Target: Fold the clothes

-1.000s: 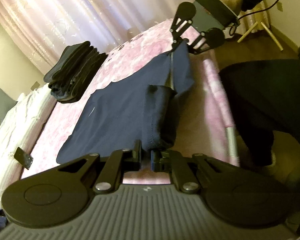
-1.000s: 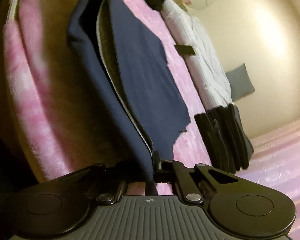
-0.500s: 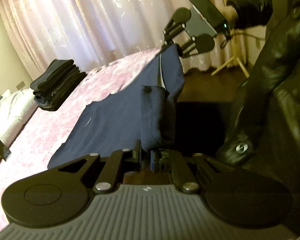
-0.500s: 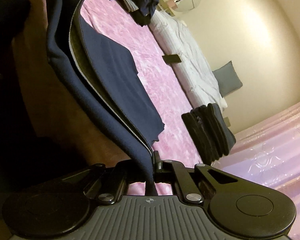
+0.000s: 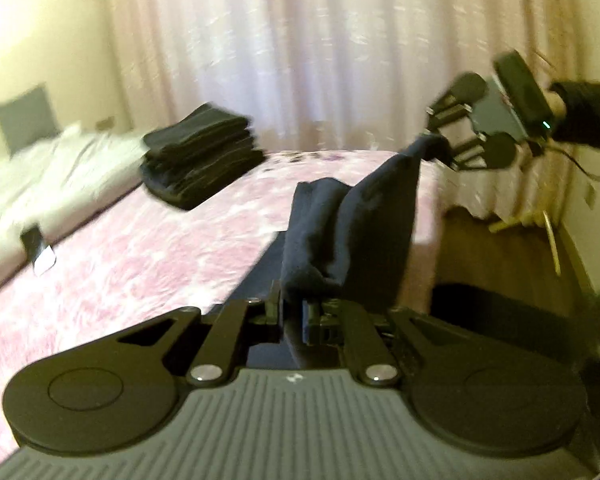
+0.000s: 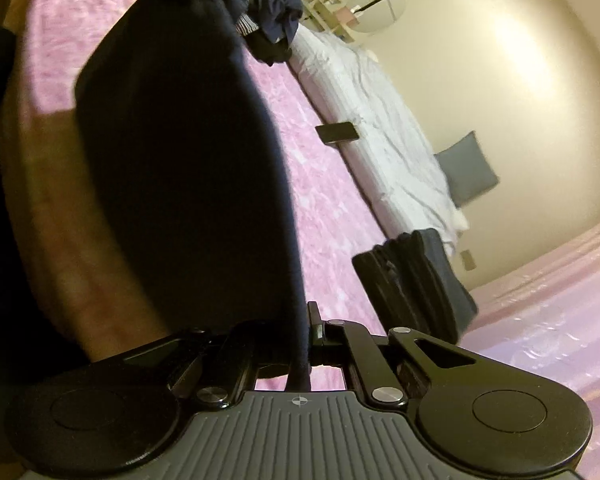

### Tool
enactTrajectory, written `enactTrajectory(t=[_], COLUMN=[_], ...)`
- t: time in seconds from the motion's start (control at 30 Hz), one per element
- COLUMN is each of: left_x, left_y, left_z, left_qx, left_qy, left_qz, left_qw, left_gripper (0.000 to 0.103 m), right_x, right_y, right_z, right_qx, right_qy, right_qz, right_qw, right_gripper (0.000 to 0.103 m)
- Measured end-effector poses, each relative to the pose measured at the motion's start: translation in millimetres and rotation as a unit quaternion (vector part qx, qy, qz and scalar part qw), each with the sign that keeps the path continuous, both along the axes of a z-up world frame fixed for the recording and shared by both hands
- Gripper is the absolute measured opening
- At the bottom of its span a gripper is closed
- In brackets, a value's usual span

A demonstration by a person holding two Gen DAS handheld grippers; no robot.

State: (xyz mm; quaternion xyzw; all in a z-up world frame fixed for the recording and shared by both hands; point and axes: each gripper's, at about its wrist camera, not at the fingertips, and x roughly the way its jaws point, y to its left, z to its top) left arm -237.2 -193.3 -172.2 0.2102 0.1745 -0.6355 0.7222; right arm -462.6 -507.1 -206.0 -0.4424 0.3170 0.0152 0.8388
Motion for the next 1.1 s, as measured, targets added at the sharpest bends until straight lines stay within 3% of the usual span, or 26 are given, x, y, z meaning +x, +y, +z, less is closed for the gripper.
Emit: enactTrajectory(t=[0.17,0.3,0.43,0.7,0.87,0.97,1.03,1.1], left_x=[87.1,155.3,188.2,199.2,203.0,202.4,202.2,205.2], left_y=[-43.8,-79.7,-100.9,-98.8,-92.4,-87.5,-83.5,-87.3], left_z=[-28.2,-79.4,-130.4,-147.9,-156.3,-151.4,-144.2,-149.7], left_qx=[0.024,0.074,0.125,0.102,0.090,0.071,0.051,0.060], left_qy=[0.082,0.171,0.210,0.233,0.258,0.262,0.261,0.266], left_qz=[0.033,0.064,0.077,0.066,0.081,0.089,0.095,0.104], left_qw=[0.9958,0.9803,0.9667,0.9648,0.9585,0.9583,0.9592,0.9564], left_gripper=[0.006,0.006,0.007,0.008,0.008,0.007,0.007,0.007], right_x=[77.6,133.2,169.0,197.0,204.6,206.2,211.4,208.8], right_y=[-38.3,-65.8,-84.4,-134.0,-153.3,-166.6,-173.5,-177.8], right_z=[-21.8,-61.3,-99.3,-87.6,-96.7,-90.3,-81.8,-72.0], right_qx=[0.031,0.080,0.121,0.223,0.291,0.345,0.363,0.383], right_qy=[0.062,0.131,0.186,0.172,0.174,0.156,0.136,0.114], right_qz=[0.003,-0.006,-0.017,-0.069,-0.100,-0.127,-0.135,-0.143], right_qw=[0.998,0.988,0.975,0.957,0.936,0.917,0.912,0.906], right_gripper=[0.002,0.002,0.002,0.002,0.002,0.002,0.002,0.002])
